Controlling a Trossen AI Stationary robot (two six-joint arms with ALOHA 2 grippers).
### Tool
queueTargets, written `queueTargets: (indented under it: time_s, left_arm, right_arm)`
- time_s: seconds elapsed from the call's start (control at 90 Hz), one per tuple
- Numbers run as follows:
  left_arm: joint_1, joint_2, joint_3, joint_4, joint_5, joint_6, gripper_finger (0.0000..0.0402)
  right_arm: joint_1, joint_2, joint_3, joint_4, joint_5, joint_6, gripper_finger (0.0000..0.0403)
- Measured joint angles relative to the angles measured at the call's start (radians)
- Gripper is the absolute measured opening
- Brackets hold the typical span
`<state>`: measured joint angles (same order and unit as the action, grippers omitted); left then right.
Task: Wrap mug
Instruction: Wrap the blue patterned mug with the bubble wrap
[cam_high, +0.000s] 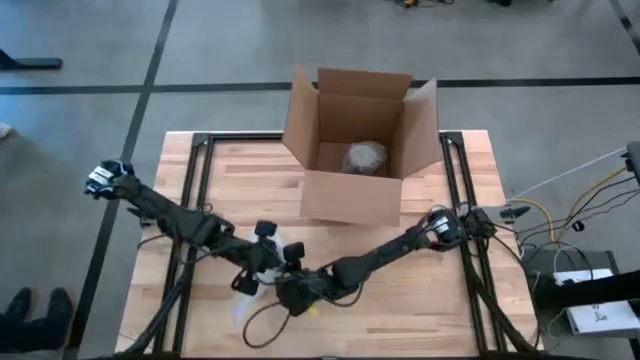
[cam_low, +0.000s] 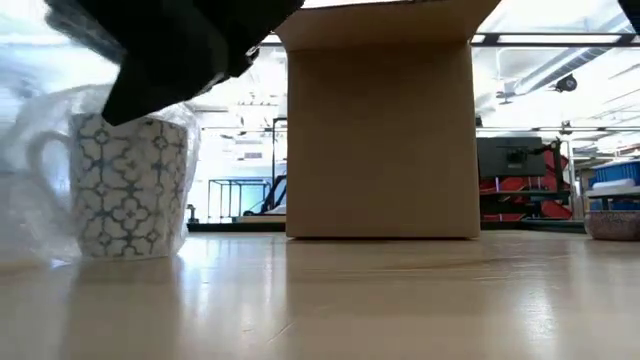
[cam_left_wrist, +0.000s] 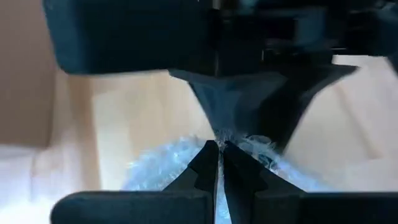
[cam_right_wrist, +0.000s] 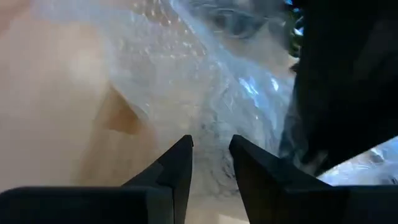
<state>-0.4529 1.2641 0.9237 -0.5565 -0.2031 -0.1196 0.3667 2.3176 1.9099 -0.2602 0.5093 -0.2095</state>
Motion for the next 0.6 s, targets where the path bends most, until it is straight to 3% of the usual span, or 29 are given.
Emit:
queueTargets:
  time_s: [0.233, 0.5, 0.6]
  left_arm:
    - [0.081, -0.044, -0.003, -0.095, 0.0, -0.003, 0.0001]
    - [0.085, -0.043, -0.029, -0.142, 0.01, -0.044, 0.0008]
    - [0.085, -0.043, -0.086, -0.045, 0.016, -0.056, 0.0008]
  right_arm:
    - [-0.07, -0.008, 0.0, -0.001, -0.151, -0.008, 0.0087]
    - [-0.08, -0.033, 0.0, -0.05, -0.155, -0.019, 0.0094]
    - [-0.083, -0.047, -0.001, -0.057, -0.154, -0.022, 0.01]
